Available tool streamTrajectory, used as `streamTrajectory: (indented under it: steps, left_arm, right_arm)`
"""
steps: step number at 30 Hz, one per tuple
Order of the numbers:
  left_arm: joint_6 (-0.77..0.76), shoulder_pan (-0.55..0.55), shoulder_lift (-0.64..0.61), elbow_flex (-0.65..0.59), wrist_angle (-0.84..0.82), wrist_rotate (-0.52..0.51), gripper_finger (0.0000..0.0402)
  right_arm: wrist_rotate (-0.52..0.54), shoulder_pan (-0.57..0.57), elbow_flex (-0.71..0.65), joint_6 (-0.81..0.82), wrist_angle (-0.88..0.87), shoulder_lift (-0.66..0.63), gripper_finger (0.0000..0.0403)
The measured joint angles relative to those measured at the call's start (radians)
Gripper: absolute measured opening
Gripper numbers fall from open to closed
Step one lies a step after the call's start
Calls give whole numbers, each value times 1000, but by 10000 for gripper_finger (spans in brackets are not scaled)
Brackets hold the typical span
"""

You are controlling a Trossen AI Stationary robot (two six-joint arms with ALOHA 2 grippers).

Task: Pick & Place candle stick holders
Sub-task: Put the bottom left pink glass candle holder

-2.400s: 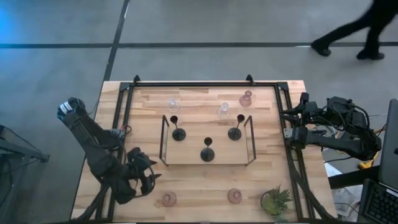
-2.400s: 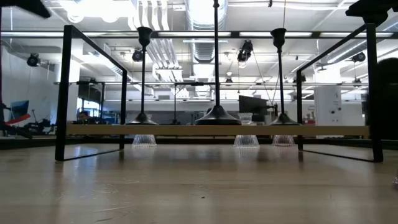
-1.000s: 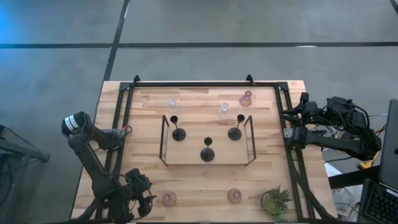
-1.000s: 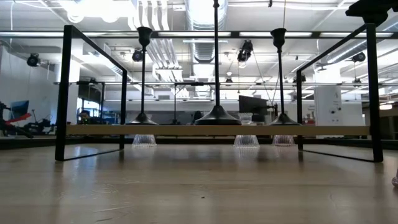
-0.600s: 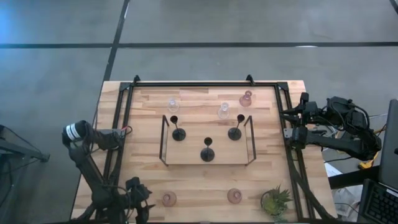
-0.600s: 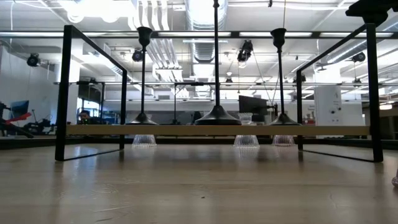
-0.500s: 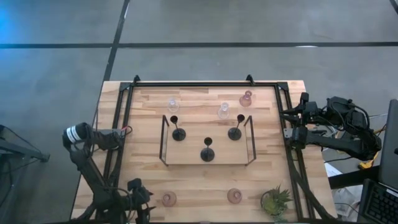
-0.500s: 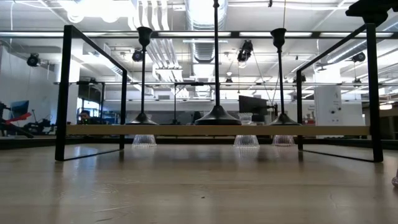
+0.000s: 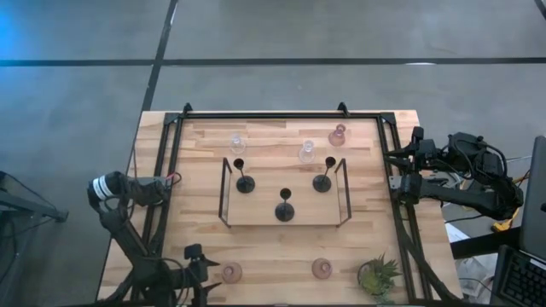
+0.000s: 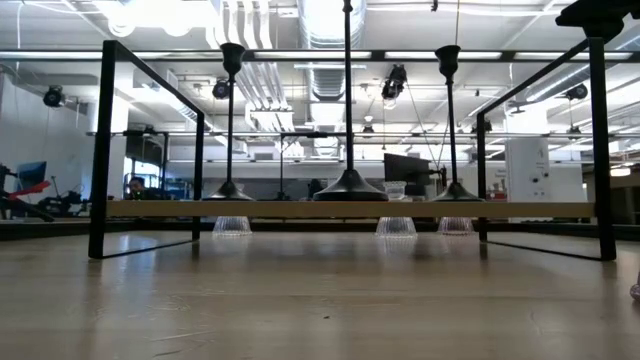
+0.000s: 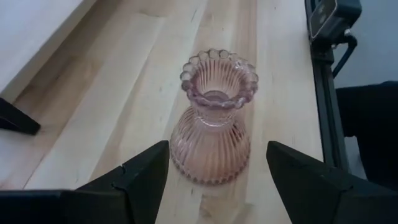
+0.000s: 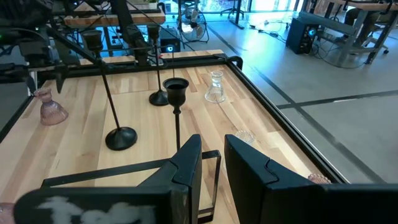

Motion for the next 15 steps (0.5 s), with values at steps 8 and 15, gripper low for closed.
streamTrajectory:
  steps: [8, 15]
  left_arm:
    - [50, 27, 2, -30, 74, -14, 273]
    - [118, 60, 2, -76, 199, -14, 272]
  right_arm:
    - [0, 0, 0, 0, 0, 0, 63]
    - [0, 0, 0, 0, 0, 0, 63]
